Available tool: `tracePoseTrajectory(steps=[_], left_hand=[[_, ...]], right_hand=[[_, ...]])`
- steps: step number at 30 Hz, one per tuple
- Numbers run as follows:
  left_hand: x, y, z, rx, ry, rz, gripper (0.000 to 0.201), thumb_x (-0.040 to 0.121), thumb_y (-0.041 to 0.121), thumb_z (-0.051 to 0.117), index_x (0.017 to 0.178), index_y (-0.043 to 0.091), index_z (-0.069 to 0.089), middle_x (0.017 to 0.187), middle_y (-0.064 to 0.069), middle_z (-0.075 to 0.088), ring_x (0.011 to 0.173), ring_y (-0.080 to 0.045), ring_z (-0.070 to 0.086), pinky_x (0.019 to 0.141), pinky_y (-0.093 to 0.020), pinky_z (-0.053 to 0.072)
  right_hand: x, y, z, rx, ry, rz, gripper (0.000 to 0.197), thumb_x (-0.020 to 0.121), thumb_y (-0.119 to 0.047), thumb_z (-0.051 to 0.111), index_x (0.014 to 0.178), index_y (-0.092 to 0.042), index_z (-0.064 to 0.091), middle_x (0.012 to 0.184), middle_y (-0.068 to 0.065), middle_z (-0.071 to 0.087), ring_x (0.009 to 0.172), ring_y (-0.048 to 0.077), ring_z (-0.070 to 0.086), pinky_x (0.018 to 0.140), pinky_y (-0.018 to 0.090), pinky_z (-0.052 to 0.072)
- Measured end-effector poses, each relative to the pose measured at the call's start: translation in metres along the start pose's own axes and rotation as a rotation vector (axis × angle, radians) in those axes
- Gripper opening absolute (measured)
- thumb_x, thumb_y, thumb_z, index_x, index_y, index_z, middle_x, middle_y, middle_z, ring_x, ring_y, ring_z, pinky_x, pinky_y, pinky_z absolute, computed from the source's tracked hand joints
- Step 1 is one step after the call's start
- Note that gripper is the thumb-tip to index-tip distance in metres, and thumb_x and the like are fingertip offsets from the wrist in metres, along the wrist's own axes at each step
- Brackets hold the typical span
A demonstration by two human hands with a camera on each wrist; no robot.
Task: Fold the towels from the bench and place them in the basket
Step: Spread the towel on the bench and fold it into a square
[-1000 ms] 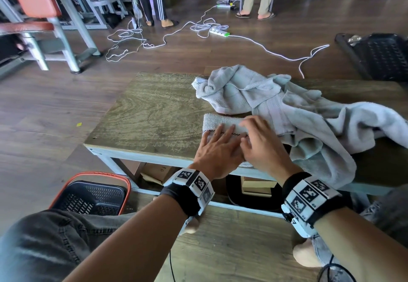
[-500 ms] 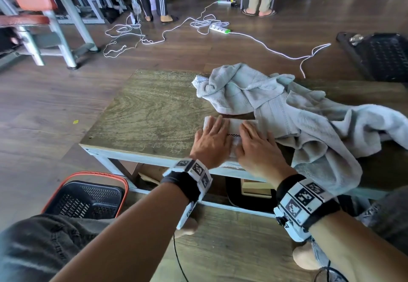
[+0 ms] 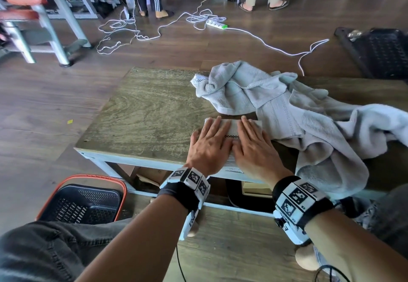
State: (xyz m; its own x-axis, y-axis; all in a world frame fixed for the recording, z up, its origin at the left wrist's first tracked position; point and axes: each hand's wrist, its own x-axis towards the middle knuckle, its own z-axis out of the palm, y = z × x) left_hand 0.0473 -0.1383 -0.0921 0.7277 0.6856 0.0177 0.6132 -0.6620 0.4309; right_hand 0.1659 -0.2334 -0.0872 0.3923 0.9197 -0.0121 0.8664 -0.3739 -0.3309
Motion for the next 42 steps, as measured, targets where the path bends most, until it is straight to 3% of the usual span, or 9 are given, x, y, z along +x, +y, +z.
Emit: tracePoseTrajectory(steps=[9,18,24,27,30,34,37,40,42], left_hand=[[-0.003,-0.002,0.002,-0.049,0.044,-0.005,0.059,0.097,0.051,0.016,0.154,0.039,0.017,0.165,0.013,0.007,0.152,-0.011,-0.001,0.122,-0.045,0.009],[-0.010,0.002,-0.001,-0.120,0.026,-0.143,0.055,0.103,0.048,0.022,0.156,0.039,0.008,0.163,0.019,0.001,0.152,-0.018,-0.004,0.124,-0.041,-0.001],[-0.011,0.002,-0.006,-0.182,0.030,-0.305,0.090,0.094,0.064,0.036,0.156,0.010,0.001,0.165,-0.006,-0.003,0.152,-0.021,-0.005,0.124,-0.037,-0.001],[-0.013,0.004,-0.012,-0.231,0.113,-0.344,0.080,0.088,0.058,0.055,0.143,0.005,0.032,0.157,-0.013,0.027,0.147,-0.027,0.022,0.122,-0.040,0.018],[-0.018,0.002,-0.028,-0.282,0.200,-0.350,0.060,0.080,0.043,0.072,0.121,0.004,0.053,0.124,-0.012,0.052,0.116,-0.028,0.051,0.103,-0.038,0.042],[-0.034,0.001,-0.060,-0.526,0.173,-0.258,0.023,0.080,0.023,0.076,0.088,0.006,0.063,0.081,-0.007,0.065,0.070,-0.019,0.059,0.057,-0.028,0.050],[-0.052,0.006,-0.084,-0.803,0.163,-0.207,0.023,0.080,0.018,0.075,0.096,0.005,0.065,0.086,-0.017,0.072,0.067,-0.021,0.066,0.060,-0.044,0.058],[-0.067,0.016,-0.105,-0.986,0.159,-0.186,0.026,0.079,0.007,0.076,0.102,0.007,0.064,0.090,-0.015,0.072,0.075,-0.030,0.071,0.069,-0.055,0.059],[-0.077,0.023,-0.120,-1.057,0.134,-0.168,0.026,0.078,0.005,0.077,0.101,0.011,0.064,0.092,-0.013,0.074,0.080,-0.032,0.072,0.075,-0.055,0.060]], right_hand=[[-0.005,0.004,-0.006,0.020,-0.062,0.057,0.070,0.101,-0.046,0.021,0.160,-0.020,-0.004,0.167,-0.007,-0.014,0.151,0.005,-0.015,0.125,0.039,-0.004],[-0.011,0.011,-0.009,0.012,-0.068,0.072,0.069,0.099,-0.042,0.020,0.159,-0.019,-0.005,0.166,-0.007,-0.015,0.151,0.004,-0.014,0.125,0.041,-0.002],[-0.015,0.013,-0.008,0.013,-0.077,0.068,0.070,0.098,-0.038,0.016,0.158,-0.010,-0.006,0.166,0.001,-0.018,0.152,0.011,-0.016,0.125,0.042,-0.004],[-0.023,0.013,-0.012,-0.051,-0.064,0.026,0.077,0.093,-0.044,0.007,0.158,-0.004,-0.003,0.167,0.010,-0.012,0.153,0.016,-0.014,0.125,0.042,-0.005],[-0.035,0.009,-0.023,-0.019,-0.015,0.018,0.072,0.102,-0.044,0.020,0.158,-0.003,0.000,0.167,0.013,-0.002,0.155,0.020,-0.006,0.125,0.040,-0.004],[-0.057,0.000,-0.043,0.087,0.036,0.035,0.071,0.104,-0.047,0.025,0.159,-0.008,0.006,0.167,0.012,0.011,0.155,0.022,0.004,0.125,0.038,0.001],[-0.073,-0.014,-0.063,0.282,-0.064,0.135,0.068,0.104,-0.050,0.030,0.160,-0.017,0.010,0.165,0.005,0.020,0.152,0.019,0.016,0.121,0.034,0.012],[-0.075,-0.031,-0.075,0.550,-0.091,0.216,0.062,0.103,-0.046,0.038,0.157,-0.022,0.023,0.152,-0.005,0.039,0.141,0.014,0.034,0.109,0.027,0.022],[-0.075,-0.043,-0.080,0.664,-0.072,0.172,0.061,0.093,-0.052,0.038,0.152,-0.035,0.029,0.147,-0.015,0.044,0.137,0.010,0.039,0.115,0.034,0.026]])
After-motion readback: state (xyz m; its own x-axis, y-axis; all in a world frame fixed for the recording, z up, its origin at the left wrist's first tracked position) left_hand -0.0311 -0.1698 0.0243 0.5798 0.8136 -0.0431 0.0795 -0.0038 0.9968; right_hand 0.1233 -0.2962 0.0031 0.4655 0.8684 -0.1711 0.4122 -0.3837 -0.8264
